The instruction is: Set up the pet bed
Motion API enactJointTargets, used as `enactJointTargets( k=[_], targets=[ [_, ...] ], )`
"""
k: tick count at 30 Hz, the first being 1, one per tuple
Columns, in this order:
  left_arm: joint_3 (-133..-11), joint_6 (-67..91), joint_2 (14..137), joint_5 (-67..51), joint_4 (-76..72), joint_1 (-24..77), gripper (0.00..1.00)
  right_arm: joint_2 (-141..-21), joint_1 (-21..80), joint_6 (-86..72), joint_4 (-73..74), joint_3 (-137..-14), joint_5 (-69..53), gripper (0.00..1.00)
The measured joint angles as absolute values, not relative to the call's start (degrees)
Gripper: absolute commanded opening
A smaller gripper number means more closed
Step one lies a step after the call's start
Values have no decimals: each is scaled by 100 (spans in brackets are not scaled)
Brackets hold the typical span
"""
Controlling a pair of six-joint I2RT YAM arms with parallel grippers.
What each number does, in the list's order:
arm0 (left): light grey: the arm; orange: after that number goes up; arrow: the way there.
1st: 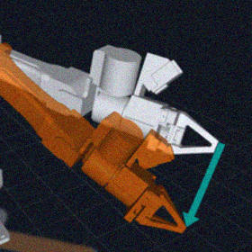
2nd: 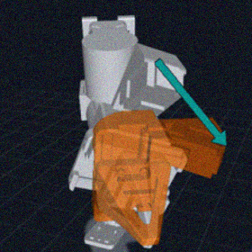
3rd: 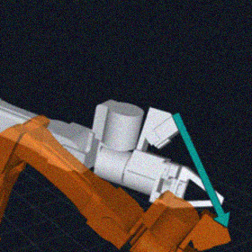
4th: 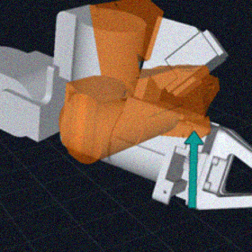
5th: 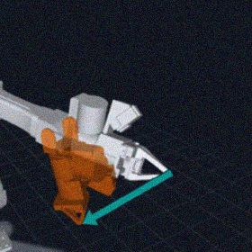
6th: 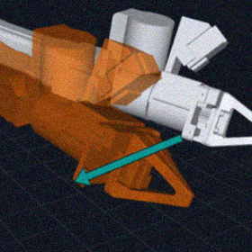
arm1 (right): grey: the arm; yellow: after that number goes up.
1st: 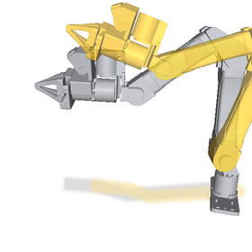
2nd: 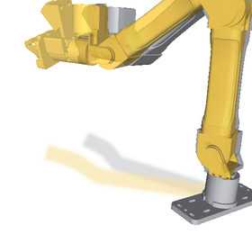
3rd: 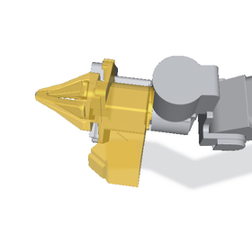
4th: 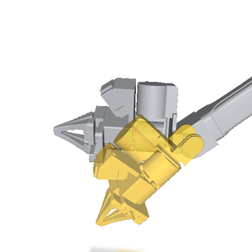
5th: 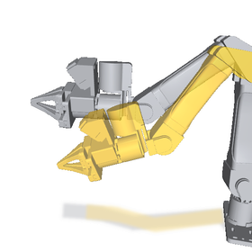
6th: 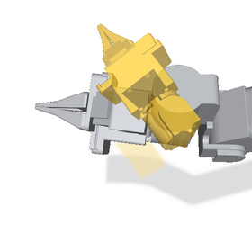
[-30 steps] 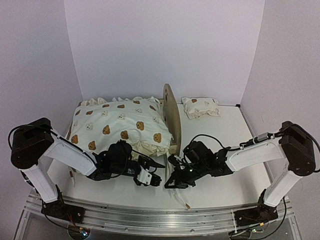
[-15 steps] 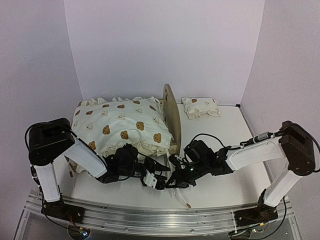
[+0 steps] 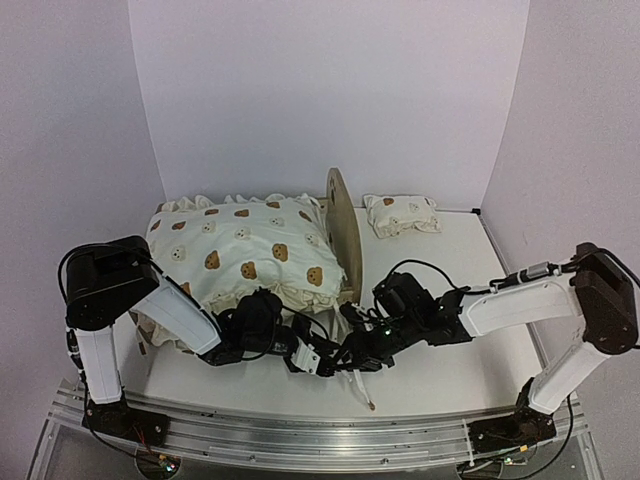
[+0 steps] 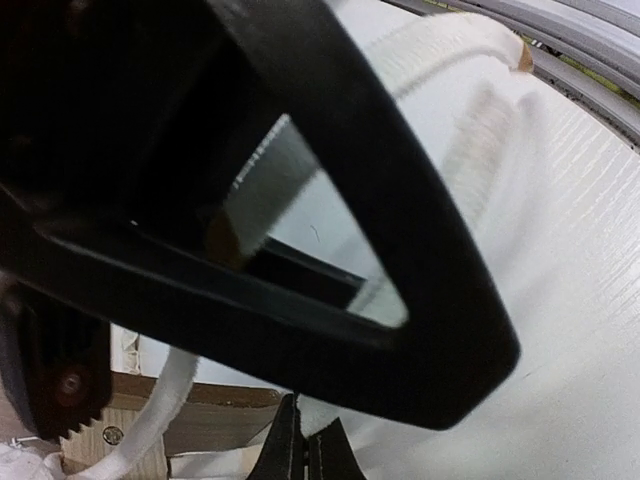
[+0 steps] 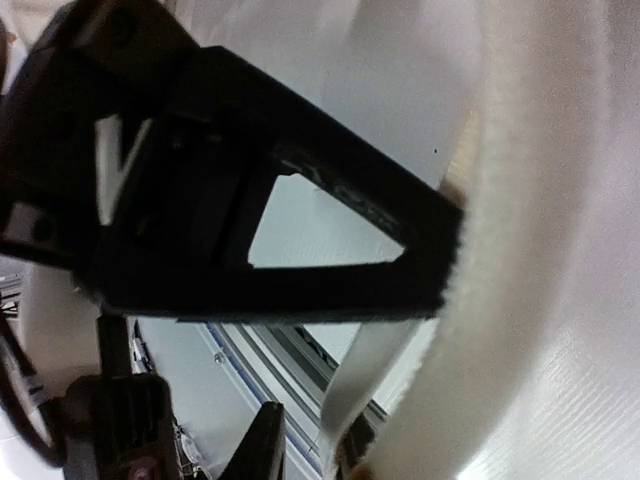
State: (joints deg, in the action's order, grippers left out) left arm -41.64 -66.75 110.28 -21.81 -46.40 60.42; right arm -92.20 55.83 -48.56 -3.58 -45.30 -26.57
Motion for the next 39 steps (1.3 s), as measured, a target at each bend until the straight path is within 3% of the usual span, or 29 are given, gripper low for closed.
enactJointTargets(
  k=[2, 8, 17, 31, 34, 38, 39],
  targets=[
    [-4169, -6541, 11020, -2109, -4527, 6042, 0, -9009, 5512, -4816, -252, -4529, -2645, 24],
    [-4153, -6295, 10847, -1994, -4211, 6034, 0, -8126, 5305, -4243, 762, -4692, -2148, 42],
    [-4140, -6138, 10731, -1992, -4143, 6038, 0, -8041, 5306, -2510, 2571, -6414, -519, 64],
    [-3991, -6097, 10547, -1988, -4152, 6029, 0, -9961, 5306, -739, 2890, -8999, 713, 68],
    [-3987, -6097, 10542, -1986, -4152, 6030, 0, -10517, 5325, -547, 2912, -9432, 840, 64],
    [-3986, -6076, 10538, -1988, -4152, 6027, 0, -11033, 5416, -364, 2919, -9880, 1244, 25],
    [-3986, -6055, 10538, -1990, -4150, 6027, 0, -11156, 5410, -331, 2937, -9976, 1353, 19]
  ],
)
